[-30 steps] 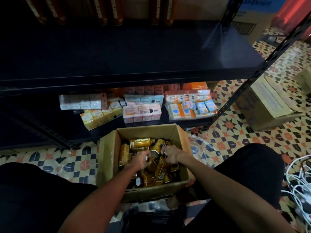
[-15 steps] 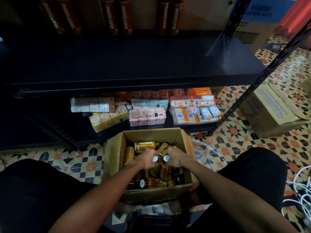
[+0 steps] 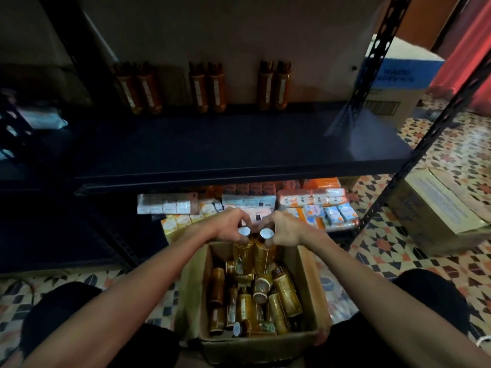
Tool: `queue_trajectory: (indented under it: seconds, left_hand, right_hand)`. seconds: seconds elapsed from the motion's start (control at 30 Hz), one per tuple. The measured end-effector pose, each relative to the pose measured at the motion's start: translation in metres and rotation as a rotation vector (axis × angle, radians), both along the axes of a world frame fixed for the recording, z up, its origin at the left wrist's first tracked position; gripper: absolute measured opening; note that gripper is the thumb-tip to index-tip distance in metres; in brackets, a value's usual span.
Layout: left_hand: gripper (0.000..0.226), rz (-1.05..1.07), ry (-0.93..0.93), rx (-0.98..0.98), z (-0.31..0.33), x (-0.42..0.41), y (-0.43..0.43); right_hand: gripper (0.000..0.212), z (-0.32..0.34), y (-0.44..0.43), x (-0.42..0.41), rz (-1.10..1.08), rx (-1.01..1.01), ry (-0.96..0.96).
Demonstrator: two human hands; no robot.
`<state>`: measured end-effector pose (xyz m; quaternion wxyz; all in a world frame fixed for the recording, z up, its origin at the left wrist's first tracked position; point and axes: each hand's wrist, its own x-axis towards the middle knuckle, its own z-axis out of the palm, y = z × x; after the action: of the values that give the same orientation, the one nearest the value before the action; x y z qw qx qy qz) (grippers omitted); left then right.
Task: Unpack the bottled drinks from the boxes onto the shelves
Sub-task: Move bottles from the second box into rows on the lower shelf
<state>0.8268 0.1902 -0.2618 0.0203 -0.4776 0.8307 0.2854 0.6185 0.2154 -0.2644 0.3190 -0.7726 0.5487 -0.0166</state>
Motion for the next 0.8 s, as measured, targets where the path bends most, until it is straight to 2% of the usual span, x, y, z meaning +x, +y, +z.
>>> queue_trajectory:
  seconds: [0.2,0.33,0.47,0.67,0.8]
  left_hand:
    - [0.026,-0.047,-0.009,-0.096,0.107,0.015,-0.02]
    - [0.032,-0.037,-0.009,-0.204,0.167,0.025,-0.03]
    - [0.033,-0.027,0.084,-0.294,0.214,0.032,-0.038]
    - [0.037,0.024,0.275,-0.444,0.239,0.039,-0.058]
    - [0.037,0.078,0.334,-0.479,0.232,0.03,-0.073]
  right_hand:
    - [0.042,0.089,-0.023,0.008,0.061,-0.189,-0.048]
    - [0.041,0.147,-0.035,0.01,0.055,-0.284,-0.116]
    - [0.04,0.194,-0.05,0.009,0.018,-0.383,-0.228]
    - [0.04,0.231,-0.066,0.005,-0.063,-0.518,-0.386]
    - [0.037,0.228,-0.081,0.01,-0.174,-0.579,-0.449]
